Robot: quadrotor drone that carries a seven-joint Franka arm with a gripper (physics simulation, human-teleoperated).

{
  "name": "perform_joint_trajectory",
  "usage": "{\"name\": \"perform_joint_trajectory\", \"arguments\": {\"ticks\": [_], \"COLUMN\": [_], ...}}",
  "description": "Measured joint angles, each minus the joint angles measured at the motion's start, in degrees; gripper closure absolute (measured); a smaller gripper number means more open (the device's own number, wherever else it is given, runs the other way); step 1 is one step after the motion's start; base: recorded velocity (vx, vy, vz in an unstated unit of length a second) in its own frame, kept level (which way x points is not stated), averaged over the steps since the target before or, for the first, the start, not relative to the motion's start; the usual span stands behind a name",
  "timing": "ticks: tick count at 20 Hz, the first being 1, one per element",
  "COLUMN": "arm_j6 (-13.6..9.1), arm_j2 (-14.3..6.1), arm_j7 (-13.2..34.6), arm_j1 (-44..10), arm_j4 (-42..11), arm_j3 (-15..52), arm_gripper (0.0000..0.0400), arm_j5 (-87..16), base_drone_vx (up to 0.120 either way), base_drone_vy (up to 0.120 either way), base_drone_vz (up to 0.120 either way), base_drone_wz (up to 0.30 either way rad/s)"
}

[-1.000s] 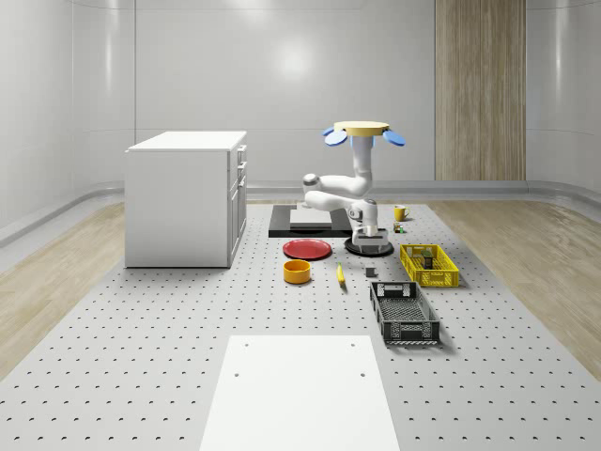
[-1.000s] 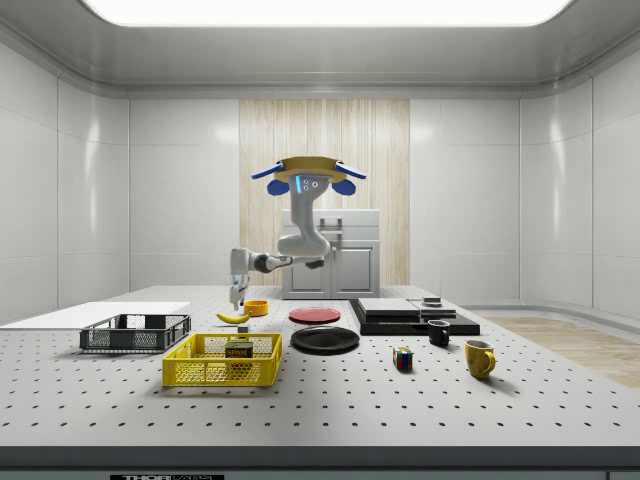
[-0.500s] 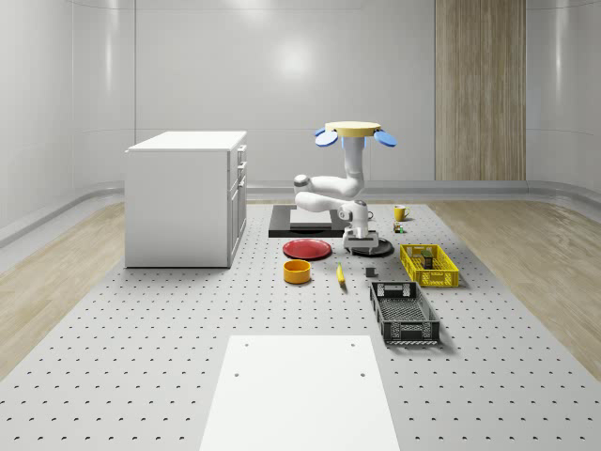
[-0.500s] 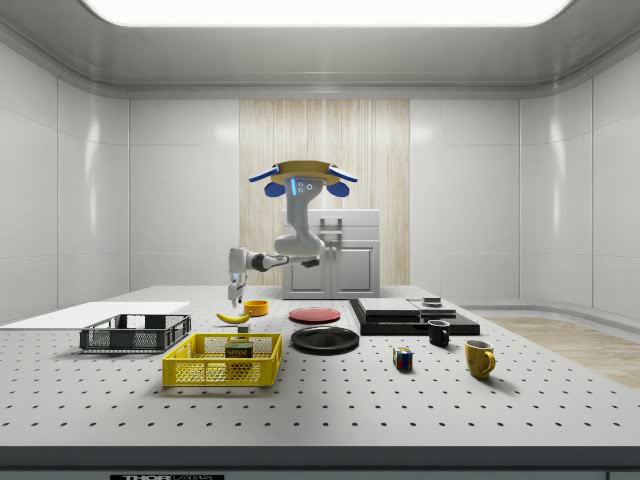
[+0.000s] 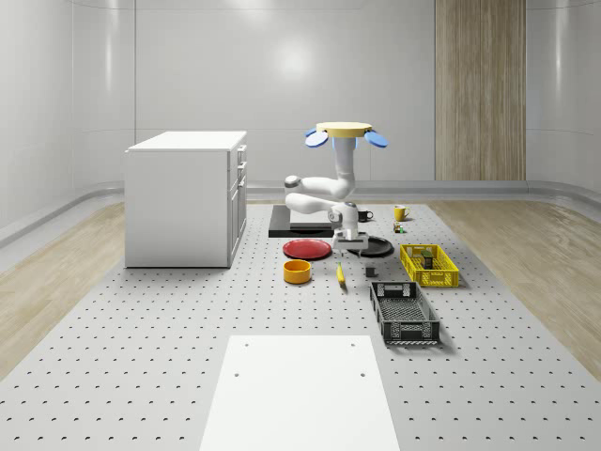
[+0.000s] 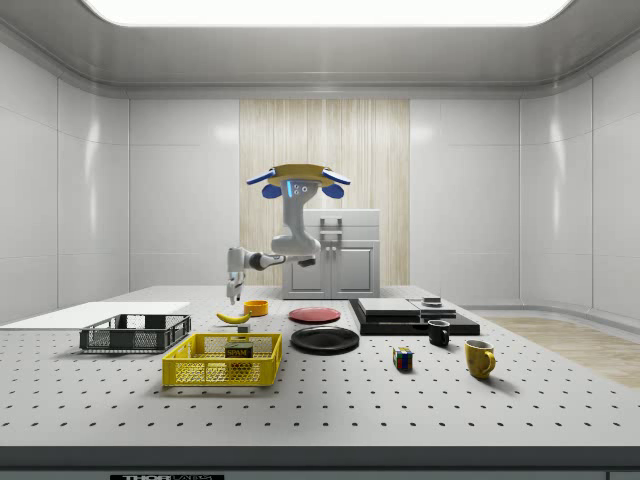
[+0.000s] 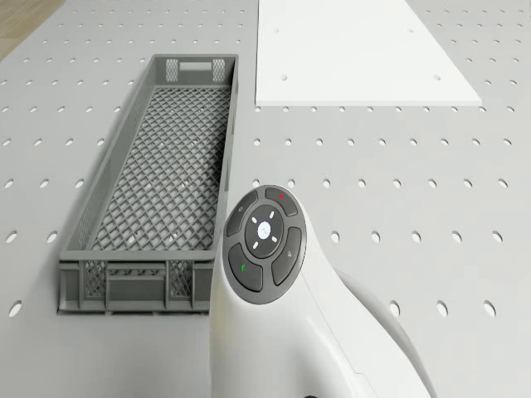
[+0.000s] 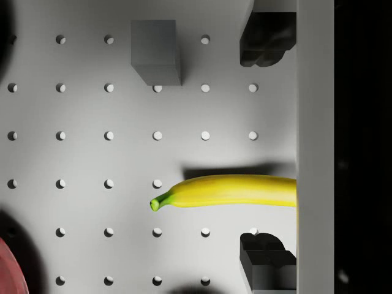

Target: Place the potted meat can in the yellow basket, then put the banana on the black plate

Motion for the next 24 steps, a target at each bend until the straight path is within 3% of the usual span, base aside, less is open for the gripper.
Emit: {"name": "perform_joint_trajectory", "arguments": {"ticks": [5,12,24], "arm_j6": [0.0,0.0,2.5], "arm_j2": [0.0,0.0,0.3], "arm_j7": [0.0,0.0,-0.1], "arm_j1": [0.0,0.0,-1.6], "arm_j4": [0.0,0.0,2.5], "arm_j3": [0.0,0.0,-6.1], "arm_gripper": [0.0000,0.0000,0.0000], "arm_j5": [0.0,0.0,-5.8], "base_drone_vx": [0.000,0.000,0.000], "base_drone_vy": [-0.096,-0.034,-0.007], "base_drone_vz": [-0.008,-0.109,0.000], "base_drone_wz": [0.000,0.000,0.000]}}
